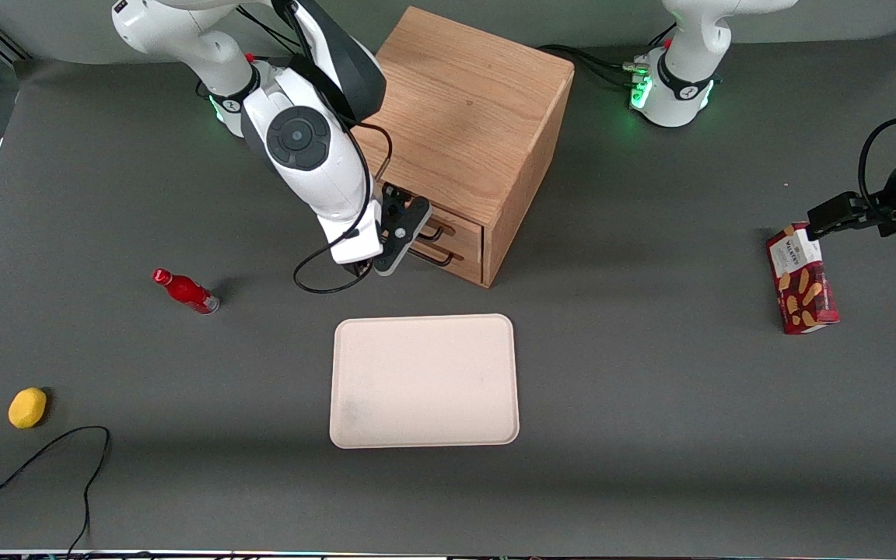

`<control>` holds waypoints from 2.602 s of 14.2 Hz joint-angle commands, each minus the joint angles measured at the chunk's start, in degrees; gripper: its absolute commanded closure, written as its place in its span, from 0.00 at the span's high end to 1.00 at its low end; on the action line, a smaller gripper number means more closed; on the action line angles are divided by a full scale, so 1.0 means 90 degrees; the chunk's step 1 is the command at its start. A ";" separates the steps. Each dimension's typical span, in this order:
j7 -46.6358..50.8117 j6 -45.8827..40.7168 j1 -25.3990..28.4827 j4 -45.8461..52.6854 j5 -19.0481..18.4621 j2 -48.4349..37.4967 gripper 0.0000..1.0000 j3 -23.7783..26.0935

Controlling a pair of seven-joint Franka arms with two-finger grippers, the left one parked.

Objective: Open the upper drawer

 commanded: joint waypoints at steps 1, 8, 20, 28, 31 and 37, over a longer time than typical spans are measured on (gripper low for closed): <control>-0.0137 0.0153 0.0037 -0.0147 -0.0058 0.0123 1.00 0.0036; -0.0137 0.0153 0.0017 -0.0147 -0.0078 0.0123 1.00 0.0036; -0.0821 0.0153 -0.0413 0.0048 -0.0156 0.0288 1.00 0.0006; -0.0791 0.0094 -0.0490 0.0838 -0.0107 0.0825 1.00 0.0016; -0.0849 0.0094 -0.0646 0.0936 -0.0107 0.0894 1.00 0.0016; -0.1162 0.0036 -0.0842 0.1132 -0.0088 0.1011 1.00 0.0016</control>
